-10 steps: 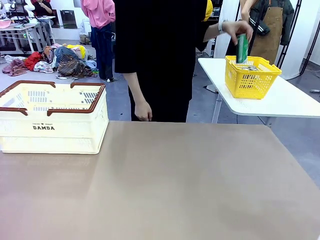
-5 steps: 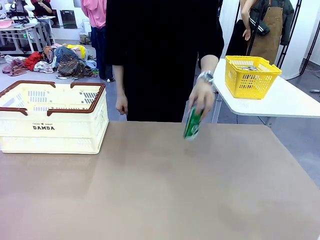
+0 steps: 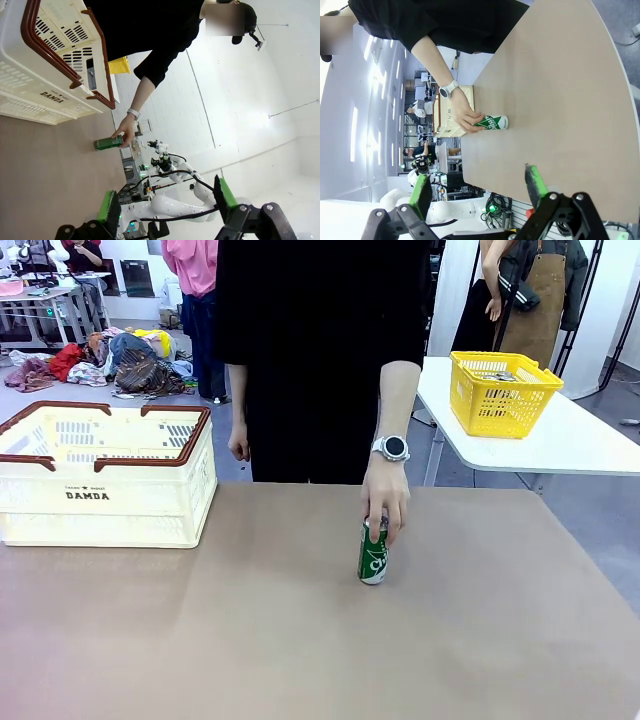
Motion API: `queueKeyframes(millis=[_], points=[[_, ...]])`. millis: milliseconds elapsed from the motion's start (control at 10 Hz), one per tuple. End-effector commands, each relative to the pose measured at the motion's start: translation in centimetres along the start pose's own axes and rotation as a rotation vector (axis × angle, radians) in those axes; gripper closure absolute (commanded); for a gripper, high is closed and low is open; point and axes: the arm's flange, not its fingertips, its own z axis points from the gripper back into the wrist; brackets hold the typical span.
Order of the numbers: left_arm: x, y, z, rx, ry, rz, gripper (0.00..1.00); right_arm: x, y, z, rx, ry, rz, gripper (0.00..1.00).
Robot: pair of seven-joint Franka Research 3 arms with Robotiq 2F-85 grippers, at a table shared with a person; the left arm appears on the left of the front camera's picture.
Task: Place the drinks into the Shopping basket.
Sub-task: Pick up one drink and place it into the Shopping basket.
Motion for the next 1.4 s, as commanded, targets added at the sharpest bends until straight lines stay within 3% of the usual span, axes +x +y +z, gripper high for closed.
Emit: queueKeyframes(millis=[0,1200,1300], points=[[-0.5,-0.2,-0.1,-0.017,0.0,-0.008,0.0,0.2,-0.1,0.0,0.023,-0.014,0.027,0.0],[-0.5,-0.2,-0.1,-0.017,0.0,-0.008,0.0,0.0,0.0,0.0,0.0,0.0,0.0,0.0],[-0.5,-0.2,-0.1,-0.017,0.0,-0.008,0.0,0.1,2.8,-1.8,-0.047,0.048,0.05,0.0]])
